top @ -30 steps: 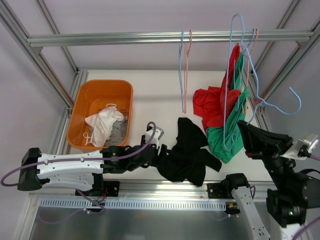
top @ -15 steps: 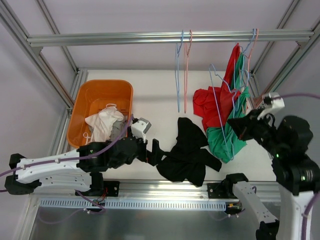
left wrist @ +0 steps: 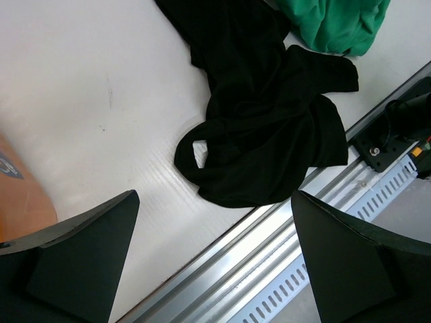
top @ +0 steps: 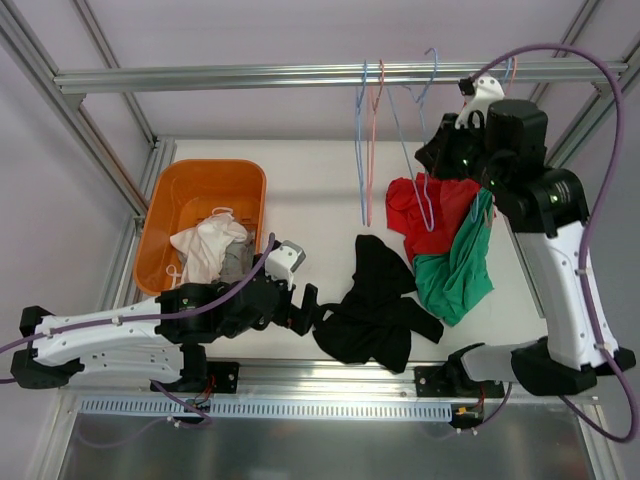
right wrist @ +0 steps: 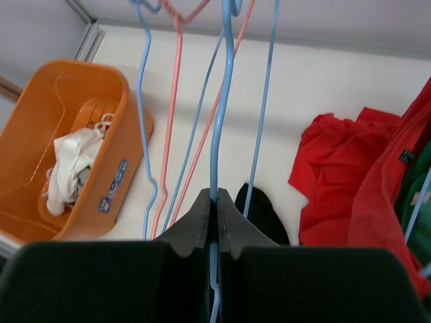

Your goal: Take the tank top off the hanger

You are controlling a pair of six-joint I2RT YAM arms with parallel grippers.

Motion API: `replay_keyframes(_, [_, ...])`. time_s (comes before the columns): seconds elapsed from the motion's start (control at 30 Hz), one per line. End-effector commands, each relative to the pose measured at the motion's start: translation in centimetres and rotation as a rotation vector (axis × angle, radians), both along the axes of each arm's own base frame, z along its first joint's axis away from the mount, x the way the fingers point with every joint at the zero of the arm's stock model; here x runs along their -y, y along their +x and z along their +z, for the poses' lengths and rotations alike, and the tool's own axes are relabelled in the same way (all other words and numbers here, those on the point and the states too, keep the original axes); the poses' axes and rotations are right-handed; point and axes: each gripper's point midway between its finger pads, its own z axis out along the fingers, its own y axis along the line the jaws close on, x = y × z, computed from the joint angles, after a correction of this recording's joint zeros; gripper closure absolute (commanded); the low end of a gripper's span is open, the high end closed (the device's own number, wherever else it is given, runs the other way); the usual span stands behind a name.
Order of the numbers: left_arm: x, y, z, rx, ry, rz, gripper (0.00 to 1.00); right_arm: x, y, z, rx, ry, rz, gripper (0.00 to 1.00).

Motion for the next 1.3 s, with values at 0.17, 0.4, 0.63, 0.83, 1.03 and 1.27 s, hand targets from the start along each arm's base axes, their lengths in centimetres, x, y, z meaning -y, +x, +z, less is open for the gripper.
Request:
replay_keyframes(0.17, [0.5, 1.1, 1.6, 0.044, 0.019, 0.022, 0.01, -0.8, 6.2, 1.5, 0.057, -0.050, -0.123, 1.00])
replay_keyframes(0.4, [0.8, 1.2, 1.0, 0.042, 0.047, 0.018, 0.01, -3.8, 5.4, -2.9, -0.019, -0.085, -0.058, 1.00])
replay_keyframes(0.63, [2.0, 1.1, 0.5, 0.021, 0.058, 0.010, 0.01, -4.2, 5.2, -3.9, -0.029, -0.062, -0.066, 0.95])
replay_keyframes(0.83, [4.9, 1.3, -0.3, 0.006, 0.089, -0.016, 0.01, -2.5, 2.9, -2.2, 0.010, -0.016, -0.101, 0.01])
replay_keyframes(1.03, [9.3, 1.3, -4.6, -0.034, 0.159, -0.084, 0.01, 1.5, -4.6, 0.1, 0.128, 0.078, -0.077, 0.01])
replay_keyframes(1.27, [15.9, 2.6, -10.3, -0.038, 0.247, -0.171, 0.01, 2.1, -15.0, -0.4, 0.207, 0.226, 0.190, 0.00])
